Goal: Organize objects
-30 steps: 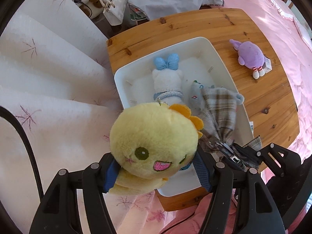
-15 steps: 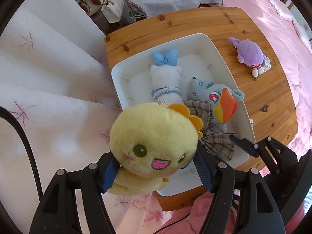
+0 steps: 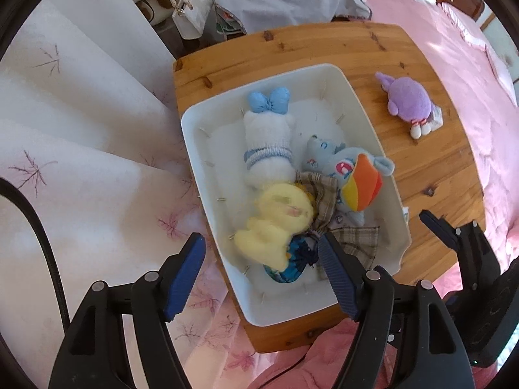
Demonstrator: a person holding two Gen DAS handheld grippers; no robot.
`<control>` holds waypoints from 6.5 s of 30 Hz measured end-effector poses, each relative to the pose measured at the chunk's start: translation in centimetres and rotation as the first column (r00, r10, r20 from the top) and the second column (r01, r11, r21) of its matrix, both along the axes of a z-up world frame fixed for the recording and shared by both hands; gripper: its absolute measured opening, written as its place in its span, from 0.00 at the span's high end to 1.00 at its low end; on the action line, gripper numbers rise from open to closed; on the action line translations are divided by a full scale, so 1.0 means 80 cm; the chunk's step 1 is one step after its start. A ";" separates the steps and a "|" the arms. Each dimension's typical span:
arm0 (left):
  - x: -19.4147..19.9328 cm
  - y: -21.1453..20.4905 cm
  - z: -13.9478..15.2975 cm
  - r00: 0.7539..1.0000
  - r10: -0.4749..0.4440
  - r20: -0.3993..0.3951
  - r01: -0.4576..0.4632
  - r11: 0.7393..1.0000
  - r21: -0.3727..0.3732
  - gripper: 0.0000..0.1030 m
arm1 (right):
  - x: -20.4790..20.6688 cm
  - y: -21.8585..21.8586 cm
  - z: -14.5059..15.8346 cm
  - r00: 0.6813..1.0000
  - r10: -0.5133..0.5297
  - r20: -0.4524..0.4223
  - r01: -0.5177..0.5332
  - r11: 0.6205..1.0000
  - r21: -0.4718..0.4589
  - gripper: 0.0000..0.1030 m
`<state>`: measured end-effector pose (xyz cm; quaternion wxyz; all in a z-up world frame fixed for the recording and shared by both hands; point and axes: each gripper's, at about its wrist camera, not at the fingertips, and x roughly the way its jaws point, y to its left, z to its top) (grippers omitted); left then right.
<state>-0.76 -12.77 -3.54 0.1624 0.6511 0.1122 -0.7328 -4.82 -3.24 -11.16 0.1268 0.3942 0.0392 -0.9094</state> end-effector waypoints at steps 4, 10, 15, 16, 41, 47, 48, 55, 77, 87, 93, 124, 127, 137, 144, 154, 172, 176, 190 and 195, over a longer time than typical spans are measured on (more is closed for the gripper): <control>0.002 -0.001 0.008 0.998 0.018 -0.059 -0.016 0.999 0.030 0.26 | 0.009 0.012 0.006 0.999 -0.030 -0.012 0.030 1.000 0.002 0.31; 0.010 0.012 0.015 0.986 0.050 -0.157 -0.046 0.999 0.025 0.26 | 0.019 0.038 0.015 0.996 -0.090 -0.023 0.090 0.996 -0.003 0.28; 0.017 0.034 0.013 0.973 0.064 -0.221 -0.059 0.998 0.025 0.26 | 0.028 0.071 0.026 0.987 -0.152 -0.048 0.151 0.988 -0.023 0.28; 0.018 0.040 0.012 0.969 0.066 -0.237 -0.060 0.998 0.033 0.26 | 0.030 0.078 0.029 0.985 -0.162 -0.053 0.161 0.987 -0.031 0.28; -0.004 0.221 -0.001 0.944 -0.010 -0.330 -0.024 0.995 -0.098 0.26 | 0.026 0.274 0.068 0.977 -0.169 -0.134 0.157 0.983 -0.092 0.24; -0.026 0.270 -0.019 0.962 -0.078 -0.263 0.028 0.981 -0.190 0.26 | 0.009 0.314 0.060 0.983 -0.133 -0.123 0.122 0.988 -0.096 0.24; -0.028 0.274 -0.022 0.965 -0.082 -0.251 0.031 0.979 -0.202 0.26 | 0.007 0.319 0.059 0.984 -0.128 -0.120 0.117 0.988 -0.099 0.24; -0.048 0.318 -0.059 0.986 -0.090 -0.143 0.050 0.964 -0.261 0.26 | -0.018 0.356 0.040 0.992 -0.095 -0.078 0.085 0.989 -0.120 0.24; -0.073 0.397 -0.134 0.705 -0.664 0.247 0.702 0.609 -0.369 0.26 | -0.091 0.392 -0.031 0.996 -0.009 0.091 0.021 0.991 -0.132 0.24; -0.045 0.395 -0.156 0.393 -0.845 0.364 0.903 0.278 -0.329 0.26 | -0.106 0.390 -0.055 0.993 -0.020 0.119 0.033 0.994 -0.107 0.24; -0.030 0.386 -0.167 0.233 -0.885 0.404 0.951 0.121 -0.284 0.26 | -0.113 0.386 -0.076 0.988 -0.020 0.151 0.034 0.995 -0.094 0.24; -0.053 0.359 -0.208 0.069 -0.905 0.420 0.995 0.034 -0.091 0.26 | -0.135 0.349 -0.138 0.973 -0.030 0.230 0.037 0.999 -0.027 0.32; -0.054 0.358 -0.209 0.068 -0.907 0.415 0.997 0.045 -0.064 0.27 | -0.137 0.347 -0.140 0.971 -0.032 0.237 0.039 0.999 -0.025 0.34; -0.060 0.362 -0.207 0.026 -0.925 0.380 1.000 0.029 0.002 0.46 | -0.139 0.346 -0.144 0.967 -0.041 0.250 0.046 0.999 -0.012 0.54; -0.063 0.367 -0.210 0.045 -0.930 0.364 0.999 0.050 0.004 0.69 | -0.140 0.348 -0.146 0.963 -0.042 0.265 0.045 0.999 -0.007 0.75; -0.079 0.367 -0.205 0.231 -0.897 0.376 0.971 0.237 -0.029 0.87 | -0.136 0.352 -0.141 0.966 -0.022 0.258 0.030 0.999 -0.024 0.92; -0.135 0.363 -0.151 0.888 -0.432 0.158 0.449 0.889 -0.092 0.75 | -0.127 0.353 -0.130 0.979 0.015 0.205 -0.012 1.000 -0.014 0.67; -0.129 0.353 -0.152 0.949 -0.283 0.137 0.295 0.952 -0.079 0.62 | -0.124 0.352 -0.127 0.986 0.036 0.166 -0.036 0.999 -0.002 0.52; -0.088 0.298 -0.129 0.987 0.150 -0.052 -0.152 0.988 -0.032 0.29 | -0.126 0.353 -0.133 0.996 0.042 0.076 -0.043 0.999 0.011 0.35; -0.065 0.265 -0.140 0.914 0.389 -0.111 -0.381 0.920 0.092 0.28 | -0.126 0.354 -0.136 0.997 0.041 0.069 -0.042 0.999 0.012 0.35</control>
